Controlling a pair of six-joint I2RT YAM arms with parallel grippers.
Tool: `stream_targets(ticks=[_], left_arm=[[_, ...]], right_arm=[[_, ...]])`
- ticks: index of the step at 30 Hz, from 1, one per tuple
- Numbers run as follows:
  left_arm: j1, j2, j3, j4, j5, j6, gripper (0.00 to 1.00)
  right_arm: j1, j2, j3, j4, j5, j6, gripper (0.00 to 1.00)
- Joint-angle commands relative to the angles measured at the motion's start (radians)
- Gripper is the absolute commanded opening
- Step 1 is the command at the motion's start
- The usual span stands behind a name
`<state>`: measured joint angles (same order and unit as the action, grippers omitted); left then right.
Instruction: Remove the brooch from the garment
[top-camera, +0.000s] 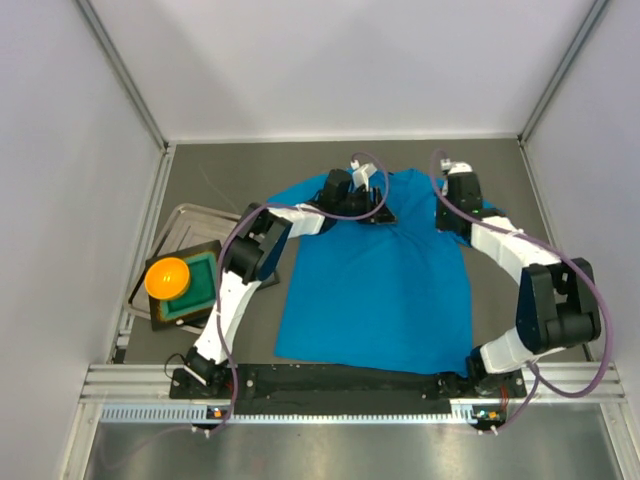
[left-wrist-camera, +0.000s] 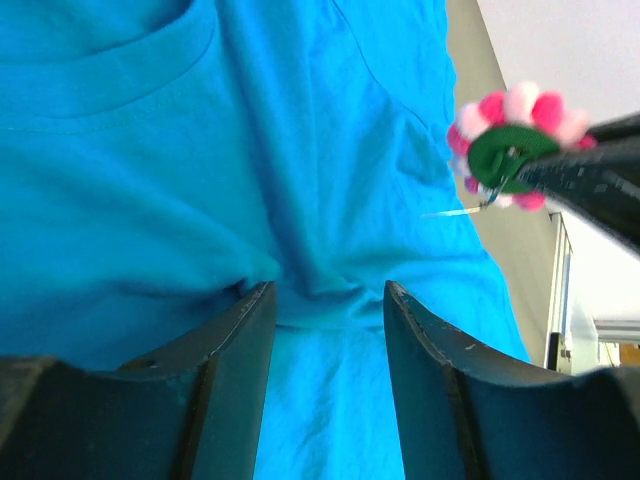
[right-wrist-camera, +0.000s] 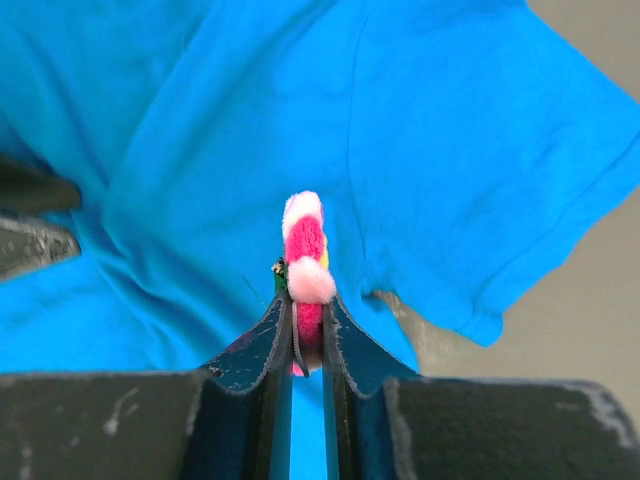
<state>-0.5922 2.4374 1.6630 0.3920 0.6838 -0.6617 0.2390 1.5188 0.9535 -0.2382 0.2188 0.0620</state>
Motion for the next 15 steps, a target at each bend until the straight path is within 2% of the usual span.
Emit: stream_targets(ticks=[1, 5, 10, 11, 15], left_arm=[[0.031, -0.1, -0.025, 0.004, -0.044, 0.045, 0.52], [0.057, -0.078, -0.034, 0.042, -0.069, -0.018, 0.47], [0.075, -0.058, -0.055, 0.108, -0.047, -0.065, 0.46], [0.077, -0.064, -0.074, 0.116, -0.047, -0.065, 0.47], [0.081, -0.104, -0.115, 0.127, -0.058, -0.047, 0.48]], right_arm=[[-0.133, -0.006, -0.002, 0.123, -0.306, 0.238, 0.0], [-0.188, 0.092, 0.013, 0.262, -0.433, 0.434, 0.0], [-0.266, 0.251, -0.012, 0.54, -0.544, 0.686, 0.0], [-0.28, 0.267, -0.021, 0.562, -0.536, 0.744, 0.0], [-0.311, 0.308, -0.013, 0.53, -0.428, 0.811, 0.0]])
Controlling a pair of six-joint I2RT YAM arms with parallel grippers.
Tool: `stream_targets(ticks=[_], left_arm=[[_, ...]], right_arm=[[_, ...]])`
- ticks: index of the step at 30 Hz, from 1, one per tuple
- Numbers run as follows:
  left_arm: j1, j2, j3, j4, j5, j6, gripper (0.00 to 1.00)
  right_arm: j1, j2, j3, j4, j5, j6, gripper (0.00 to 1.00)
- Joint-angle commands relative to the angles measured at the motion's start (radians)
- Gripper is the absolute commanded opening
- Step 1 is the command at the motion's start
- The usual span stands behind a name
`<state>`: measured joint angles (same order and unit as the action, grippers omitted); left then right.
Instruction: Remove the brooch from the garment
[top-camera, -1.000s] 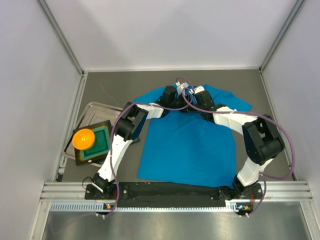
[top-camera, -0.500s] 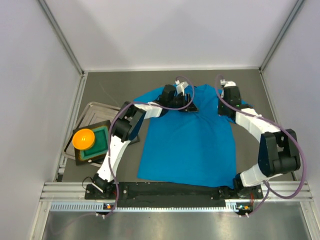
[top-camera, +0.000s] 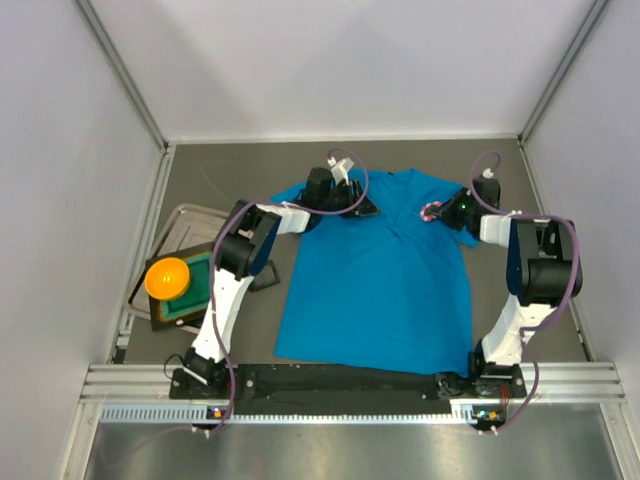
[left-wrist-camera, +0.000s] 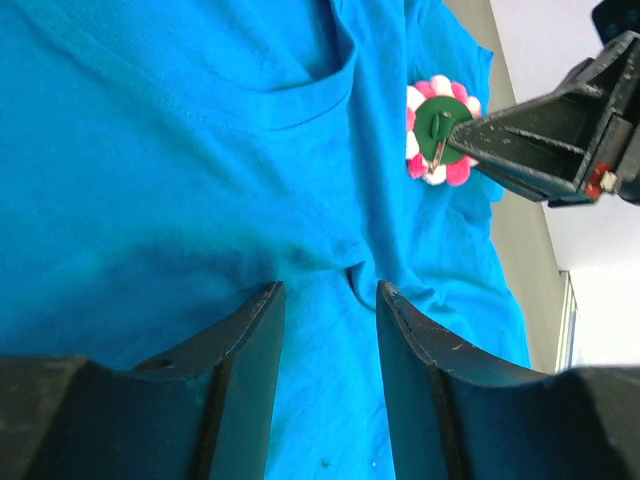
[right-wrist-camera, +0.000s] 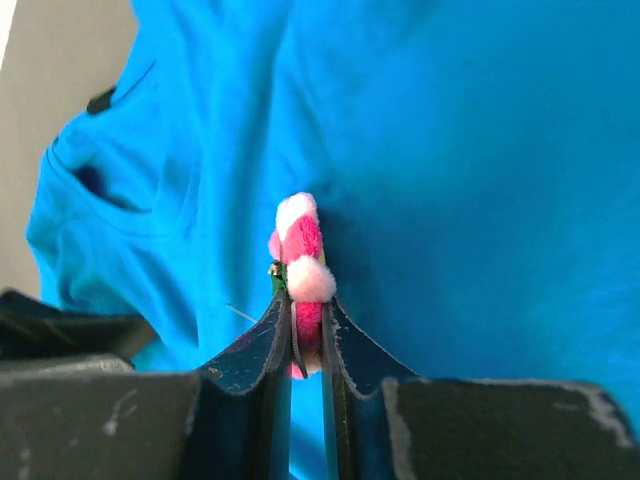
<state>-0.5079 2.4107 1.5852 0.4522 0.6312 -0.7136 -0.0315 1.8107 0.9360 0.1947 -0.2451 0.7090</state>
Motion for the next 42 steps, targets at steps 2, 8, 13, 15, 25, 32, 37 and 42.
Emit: stream_targets(ticks=[2, 8, 13, 15, 25, 32, 37, 42], left_arm=[[-0.001, -0.094, -0.066, 0.074, -0.004, 0.005, 0.48], [0.0, -0.208, -0.163, 0.077, -0.01, 0.02, 0.48], [-0.001, -0.346, -0.247, 0.027, -0.036, 0.045, 0.49], [0.0, -0.433, -0.274, -0.006, -0.05, 0.058, 0.5], [-0.001, -0.846, -0.582, -0.098, 0.021, -0.006, 0.61], [0.006, -1.254, -0.674, -0.424, 0.005, 0.085, 0.66], [0.051, -1.409, -0.827, -0.273, 0.204, -0.117, 0.73], [0.054, -1.378, -0.932, 0.077, 0.366, -0.351, 0.76]], right_arm=[[-0.056, 0.027, 0.03, -0.004, 0.125, 0.184, 0.0], [-0.084, 0.065, 0.113, -0.072, 0.23, 0.135, 0.0], [-0.085, 0.007, 0.103, 0.041, 0.172, 0.012, 0.0], [-0.082, -0.057, 0.103, 0.046, 0.135, -0.017, 0.0], [0.097, -0.448, -0.127, -0.118, -0.268, -0.132, 0.0], [0.315, -0.827, -0.273, -0.192, -0.546, -0.174, 0.0], [0.347, -0.916, -0.284, -0.176, -0.805, -0.118, 0.0], [0.364, -0.869, -0.278, -0.028, -0.919, -0.05, 0.0]])
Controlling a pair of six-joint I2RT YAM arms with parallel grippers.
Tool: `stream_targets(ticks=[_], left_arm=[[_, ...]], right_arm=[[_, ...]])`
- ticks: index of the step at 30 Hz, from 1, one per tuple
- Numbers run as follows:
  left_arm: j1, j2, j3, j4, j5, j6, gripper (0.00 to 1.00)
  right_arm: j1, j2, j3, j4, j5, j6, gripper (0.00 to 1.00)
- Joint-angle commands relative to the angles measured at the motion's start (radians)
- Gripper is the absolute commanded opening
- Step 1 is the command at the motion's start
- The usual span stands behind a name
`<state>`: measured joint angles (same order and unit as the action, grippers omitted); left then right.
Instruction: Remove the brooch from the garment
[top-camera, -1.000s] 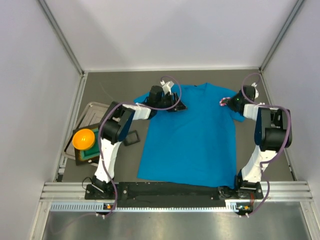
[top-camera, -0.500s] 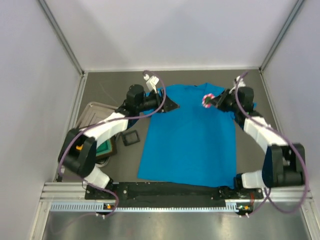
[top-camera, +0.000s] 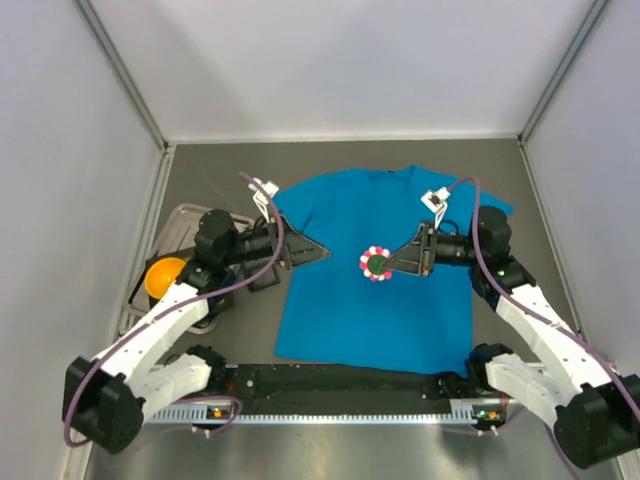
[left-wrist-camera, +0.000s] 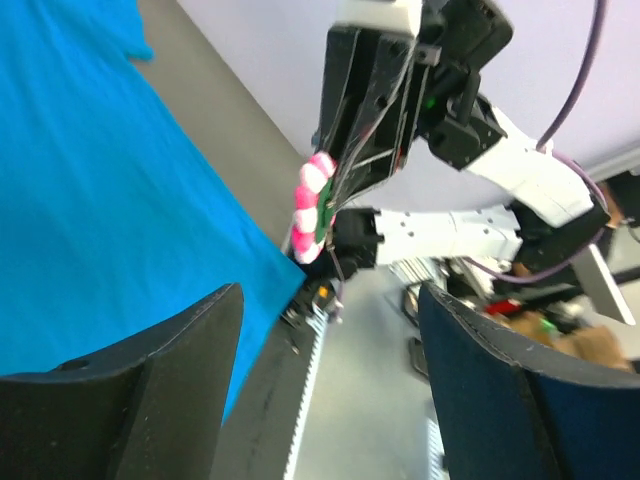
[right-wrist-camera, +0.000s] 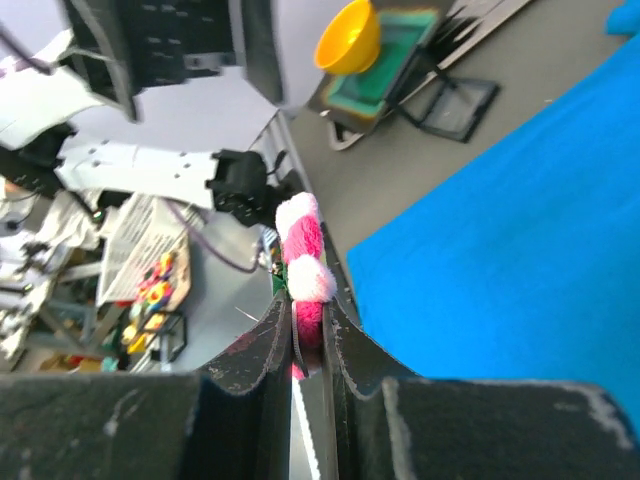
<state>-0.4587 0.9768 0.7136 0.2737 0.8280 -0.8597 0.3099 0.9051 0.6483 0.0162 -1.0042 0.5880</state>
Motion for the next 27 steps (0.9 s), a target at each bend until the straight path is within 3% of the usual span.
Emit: stream_targets(ticks=[1, 3, 9, 11, 16, 23, 27], left_arm=[[0.003, 0.075, -0.06, 0.321, 0.207, -0.216, 0.75], [-0.005, 0.094, -0.054, 0.344, 0.212, -0.219, 0.76], [-0.026, 0.22, -0.04, 0.421, 0.241, -0.251, 0.75], [-0.035, 0.26, -0.048, 0.508, 0.252, -0.285, 0.71], [-0.055, 0.313, -0.051, 0.535, 0.255, -0.288, 0.61], [-0.087, 0.367, -0.054, 0.639, 0.26, -0.34, 0.57], [-0.101, 0.393, -0.048, 0.647, 0.258, -0.355, 0.43]], right_arm=[[0.034, 0.049, 0.007, 0.21, -0.163, 0.099, 0.0], [0.047, 0.095, 0.007, 0.318, -0.165, 0.157, 0.0], [0.11, 0.187, 0.056, 0.366, -0.122, 0.161, 0.0], [0.113, 0.213, 0.063, 0.392, -0.12, 0.167, 0.0], [0.116, 0.251, 0.073, 0.45, -0.109, 0.203, 0.0], [0.118, 0.276, 0.067, 0.476, -0.094, 0.213, 0.0], [0.118, 0.287, 0.076, 0.496, -0.09, 0.231, 0.0]])
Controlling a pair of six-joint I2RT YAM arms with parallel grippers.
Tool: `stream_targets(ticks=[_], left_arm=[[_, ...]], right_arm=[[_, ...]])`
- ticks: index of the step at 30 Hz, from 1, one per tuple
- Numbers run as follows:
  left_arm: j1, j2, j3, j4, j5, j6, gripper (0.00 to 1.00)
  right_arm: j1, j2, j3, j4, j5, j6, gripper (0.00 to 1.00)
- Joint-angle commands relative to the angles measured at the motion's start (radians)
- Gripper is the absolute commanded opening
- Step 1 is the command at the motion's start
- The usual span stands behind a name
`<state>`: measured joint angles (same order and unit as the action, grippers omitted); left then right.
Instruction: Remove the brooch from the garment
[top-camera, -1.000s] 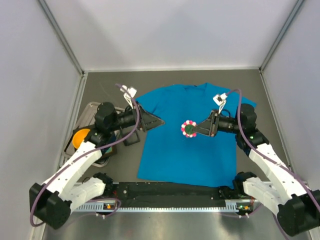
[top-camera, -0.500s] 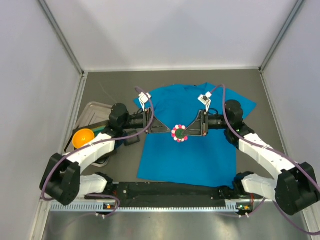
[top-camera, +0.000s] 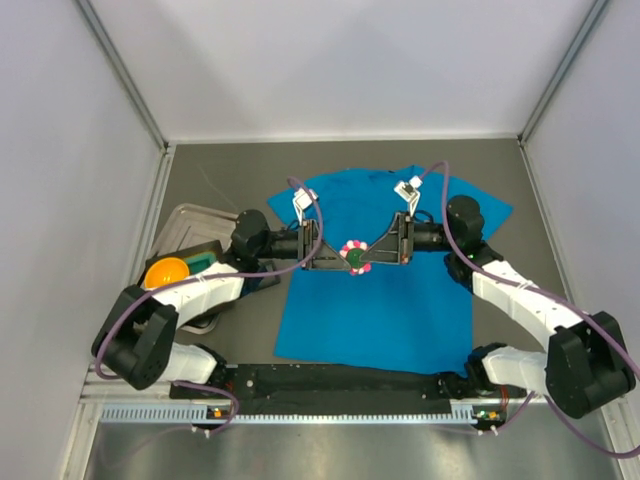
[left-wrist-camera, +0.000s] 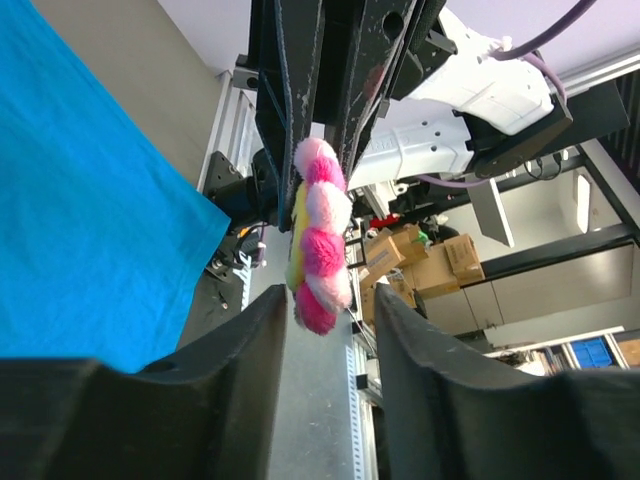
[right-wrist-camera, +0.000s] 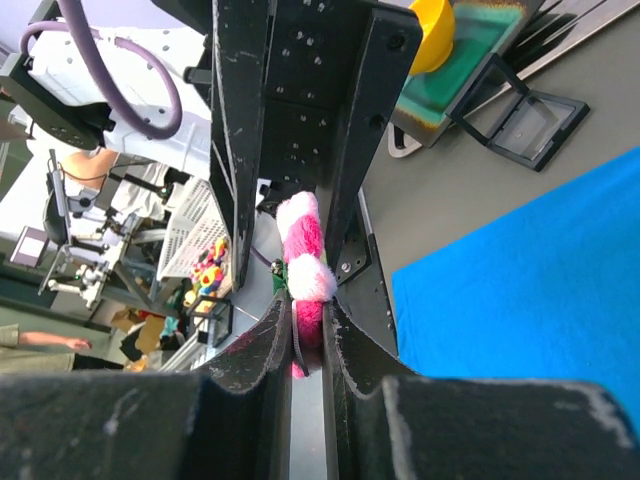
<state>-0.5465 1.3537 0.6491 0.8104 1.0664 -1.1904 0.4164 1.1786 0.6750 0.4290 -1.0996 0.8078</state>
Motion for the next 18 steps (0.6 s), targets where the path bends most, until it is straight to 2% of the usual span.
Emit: stream_targets(ticks=[1, 2, 4, 5, 7, 8, 10, 11, 12, 14, 18], left_arm=[[-0.013, 0.018, 0.015, 0.119, 0.015, -0.028, 0.38], [-0.013, 0.018, 0.015, 0.112, 0.006, -0.028, 0.28], [-0.01, 0.019, 0.02, 0.087, -0.006, -0.008, 0.2], [-0.01, 0.019, 0.023, 0.075, -0.023, -0.006, 0.09], [-0.009, 0.015, 0.027, 0.058, -0.037, -0.002, 0.03], [-0.006, 0.012, 0.033, 0.02, -0.052, 0.014, 0.0], [0.002, -0.005, 0.041, -0.046, -0.066, 0.043, 0.0], [0.005, -0.011, 0.053, -0.127, -0.08, 0.082, 0.0], [0.005, -0.022, 0.06, -0.164, -0.086, 0.104, 0.0], [0.005, -0.042, 0.078, -0.283, -0.106, 0.174, 0.0], [0.006, -0.056, 0.093, -0.352, -0.128, 0.216, 0.0]], right_arm=[[0.015, 0.015, 0.052, 0.08, 0.007, 0.013, 0.0], [0.015, 0.018, 0.055, 0.076, 0.009, 0.014, 0.0], [0.019, 0.015, 0.064, 0.056, 0.01, 0.013, 0.0], [0.021, 0.012, 0.064, 0.044, 0.014, 0.013, 0.0], [0.021, -0.011, 0.069, -0.033, 0.047, 0.001, 0.02], [0.021, -0.02, 0.072, -0.065, 0.072, -0.01, 0.1], [0.019, -0.06, 0.081, -0.19, 0.115, -0.041, 0.25], [0.021, -0.071, 0.087, -0.228, 0.157, -0.059, 0.36], [0.021, -0.089, 0.089, -0.255, 0.176, -0.064, 0.41], [0.019, -0.131, 0.093, -0.338, 0.23, -0.088, 0.48], [0.05, -0.157, 0.101, -0.39, 0.274, -0.113, 0.54]])
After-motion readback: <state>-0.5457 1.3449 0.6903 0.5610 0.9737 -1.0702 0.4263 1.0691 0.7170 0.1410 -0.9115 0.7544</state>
